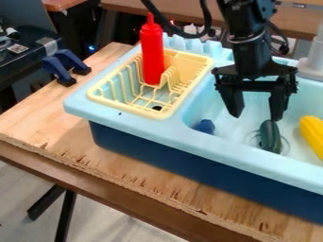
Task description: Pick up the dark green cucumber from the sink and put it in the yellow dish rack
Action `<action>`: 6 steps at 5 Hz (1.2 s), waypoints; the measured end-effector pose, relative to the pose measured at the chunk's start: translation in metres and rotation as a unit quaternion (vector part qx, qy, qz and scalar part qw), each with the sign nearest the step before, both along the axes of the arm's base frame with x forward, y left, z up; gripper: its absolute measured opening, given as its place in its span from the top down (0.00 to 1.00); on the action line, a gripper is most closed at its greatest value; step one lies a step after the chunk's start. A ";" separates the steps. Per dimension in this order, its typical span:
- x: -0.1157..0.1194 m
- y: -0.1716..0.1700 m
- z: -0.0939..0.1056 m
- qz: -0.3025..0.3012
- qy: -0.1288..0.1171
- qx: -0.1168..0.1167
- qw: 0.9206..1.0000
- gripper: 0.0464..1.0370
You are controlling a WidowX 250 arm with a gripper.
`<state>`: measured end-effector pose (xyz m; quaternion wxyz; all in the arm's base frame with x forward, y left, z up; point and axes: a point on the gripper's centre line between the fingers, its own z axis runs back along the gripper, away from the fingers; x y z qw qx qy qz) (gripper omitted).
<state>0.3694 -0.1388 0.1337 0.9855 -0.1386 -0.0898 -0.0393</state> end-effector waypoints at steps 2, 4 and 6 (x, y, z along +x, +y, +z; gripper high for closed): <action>0.003 -0.011 -0.019 0.001 0.020 0.037 0.999 0.03; 0.003 -0.019 -0.035 0.004 0.035 0.058 0.998 0.03; 0.006 -0.024 -0.045 0.016 0.033 0.078 0.996 0.36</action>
